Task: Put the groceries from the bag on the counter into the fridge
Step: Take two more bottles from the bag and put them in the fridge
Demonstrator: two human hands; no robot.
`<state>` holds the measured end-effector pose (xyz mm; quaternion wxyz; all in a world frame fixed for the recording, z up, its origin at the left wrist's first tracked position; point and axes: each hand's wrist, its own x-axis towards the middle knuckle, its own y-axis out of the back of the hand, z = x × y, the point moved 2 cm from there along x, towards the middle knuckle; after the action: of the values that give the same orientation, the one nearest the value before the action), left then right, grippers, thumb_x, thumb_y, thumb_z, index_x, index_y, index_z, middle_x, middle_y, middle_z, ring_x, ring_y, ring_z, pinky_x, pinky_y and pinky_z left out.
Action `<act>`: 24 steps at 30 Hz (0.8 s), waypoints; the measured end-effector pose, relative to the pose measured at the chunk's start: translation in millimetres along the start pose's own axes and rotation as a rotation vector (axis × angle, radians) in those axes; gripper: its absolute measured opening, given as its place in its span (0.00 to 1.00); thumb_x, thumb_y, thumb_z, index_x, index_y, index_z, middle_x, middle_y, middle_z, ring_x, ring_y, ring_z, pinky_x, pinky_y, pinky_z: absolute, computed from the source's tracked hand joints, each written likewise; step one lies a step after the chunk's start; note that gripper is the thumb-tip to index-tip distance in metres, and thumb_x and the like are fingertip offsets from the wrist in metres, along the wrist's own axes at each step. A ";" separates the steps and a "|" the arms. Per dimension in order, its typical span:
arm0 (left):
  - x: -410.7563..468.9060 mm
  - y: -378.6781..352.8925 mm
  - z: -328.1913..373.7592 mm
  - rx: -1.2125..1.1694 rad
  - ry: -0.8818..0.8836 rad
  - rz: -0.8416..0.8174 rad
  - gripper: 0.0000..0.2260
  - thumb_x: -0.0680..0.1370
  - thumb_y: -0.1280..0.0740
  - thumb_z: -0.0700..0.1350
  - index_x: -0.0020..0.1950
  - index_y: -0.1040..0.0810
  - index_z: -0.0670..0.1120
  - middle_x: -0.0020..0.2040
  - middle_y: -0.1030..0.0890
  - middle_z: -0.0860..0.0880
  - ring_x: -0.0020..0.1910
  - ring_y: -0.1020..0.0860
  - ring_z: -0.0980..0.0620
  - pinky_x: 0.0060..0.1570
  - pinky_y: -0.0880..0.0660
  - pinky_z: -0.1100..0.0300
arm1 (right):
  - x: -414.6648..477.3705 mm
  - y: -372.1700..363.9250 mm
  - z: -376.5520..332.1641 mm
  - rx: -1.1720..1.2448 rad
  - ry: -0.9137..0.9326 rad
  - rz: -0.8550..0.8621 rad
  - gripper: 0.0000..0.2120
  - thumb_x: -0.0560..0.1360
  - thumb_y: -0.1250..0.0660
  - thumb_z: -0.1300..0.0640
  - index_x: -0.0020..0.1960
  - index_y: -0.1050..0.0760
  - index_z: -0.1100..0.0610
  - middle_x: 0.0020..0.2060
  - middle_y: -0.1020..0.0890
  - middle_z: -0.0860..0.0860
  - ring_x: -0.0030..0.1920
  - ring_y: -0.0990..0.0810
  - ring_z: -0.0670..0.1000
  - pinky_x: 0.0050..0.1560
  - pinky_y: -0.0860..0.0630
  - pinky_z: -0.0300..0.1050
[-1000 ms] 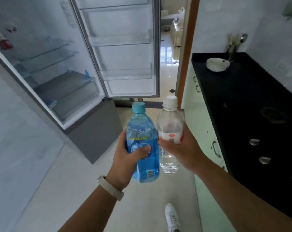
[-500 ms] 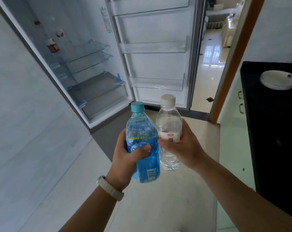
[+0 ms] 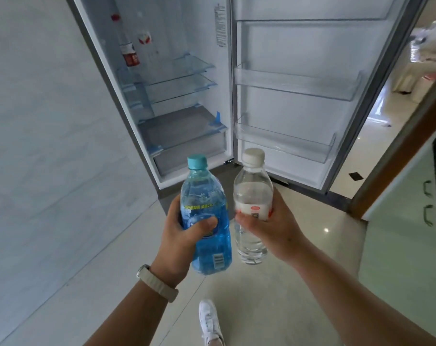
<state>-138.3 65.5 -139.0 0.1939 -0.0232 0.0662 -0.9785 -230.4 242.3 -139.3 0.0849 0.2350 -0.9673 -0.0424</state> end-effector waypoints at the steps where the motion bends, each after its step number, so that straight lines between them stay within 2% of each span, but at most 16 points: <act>1: 12.2 5.8 -1.9 -0.007 0.001 0.003 0.33 0.65 0.25 0.49 0.66 0.31 0.43 0.56 0.20 0.38 0.54 0.19 0.35 0.53 0.22 0.34 | 11.1 -2.7 3.0 -0.001 -0.001 -0.001 0.24 0.63 0.25 0.46 0.56 0.27 0.51 0.42 0.17 0.53 0.41 0.17 0.54 0.43 0.18 0.54; 4: 53.9 22.5 -4.5 -0.037 0.004 0.004 0.33 0.64 0.24 0.49 0.66 0.30 0.43 0.55 0.20 0.38 0.53 0.19 0.35 0.53 0.22 0.35 | 50.4 -11.7 7.3 -0.028 -0.020 -0.001 0.24 0.64 0.25 0.46 0.56 0.27 0.49 0.42 0.17 0.53 0.42 0.17 0.54 0.43 0.18 0.52; 8: 115.9 46.0 0.2 -0.072 -0.011 -0.013 0.32 0.63 0.24 0.48 0.65 0.29 0.43 0.54 0.19 0.39 0.53 0.19 0.36 0.51 0.20 0.41 | 112.0 -28.0 3.0 -0.078 -0.026 0.014 0.20 0.64 0.25 0.47 0.53 0.27 0.43 0.42 0.17 0.52 0.43 0.16 0.53 0.44 0.18 0.50; 11: 158.7 66.0 8.1 -0.087 -0.021 -0.038 0.32 0.63 0.24 0.48 0.65 0.29 0.44 0.55 0.19 0.39 0.53 0.18 0.37 0.50 0.20 0.44 | 156.7 -45.3 -5.2 -0.095 -0.022 0.024 0.22 0.63 0.25 0.46 0.53 0.27 0.45 0.42 0.17 0.52 0.43 0.16 0.53 0.45 0.17 0.52; 14: 197.4 88.1 17.9 -0.120 -0.029 -0.044 0.33 0.63 0.24 0.48 0.66 0.29 0.44 0.55 0.19 0.39 0.52 0.18 0.38 0.48 0.20 0.46 | 195.1 -61.9 -13.1 -0.094 -0.005 0.031 0.25 0.62 0.25 0.45 0.55 0.28 0.49 0.42 0.17 0.52 0.42 0.16 0.53 0.43 0.18 0.49; 16: 220.2 102.7 24.1 -0.105 -0.047 -0.033 0.33 0.63 0.23 0.48 0.66 0.29 0.44 0.55 0.19 0.38 0.53 0.18 0.37 0.49 0.20 0.43 | 216.3 -71.6 -15.2 -0.095 0.008 0.032 0.24 0.63 0.24 0.48 0.56 0.28 0.51 0.42 0.17 0.53 0.42 0.16 0.54 0.42 0.18 0.47; 18: 238.4 117.0 30.2 -0.085 -0.074 -0.010 0.32 0.63 0.23 0.48 0.65 0.28 0.44 0.55 0.19 0.39 0.52 0.18 0.37 0.50 0.20 0.42 | 234.0 -80.0 -15.4 -0.104 0.015 0.041 0.22 0.65 0.24 0.51 0.55 0.28 0.50 0.42 0.17 0.51 0.41 0.16 0.51 0.40 0.19 0.43; 21: 257.2 135.1 38.9 -0.098 -0.100 0.021 0.30 0.63 0.24 0.47 0.63 0.27 0.44 0.53 0.18 0.40 0.50 0.18 0.39 0.47 0.20 0.45 | 255.3 -90.9 -17.5 -0.105 0.010 0.041 0.20 0.65 0.25 0.50 0.54 0.28 0.47 0.40 0.18 0.46 0.39 0.17 0.45 0.37 0.22 0.36; 24: 274.4 150.8 43.7 -0.098 -0.119 0.051 0.30 0.63 0.24 0.47 0.63 0.28 0.43 0.53 0.19 0.38 0.50 0.18 0.38 0.47 0.20 0.46 | 280.0 -100.4 -17.0 -0.099 0.017 0.010 0.20 0.65 0.25 0.51 0.53 0.28 0.47 0.41 0.17 0.48 0.41 0.16 0.48 0.40 0.19 0.42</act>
<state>-331.9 -182.8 -111.2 0.2208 -0.0892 0.1029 -0.9658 -427.3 23.3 -94.5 0.1047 0.2263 -0.9644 -0.0877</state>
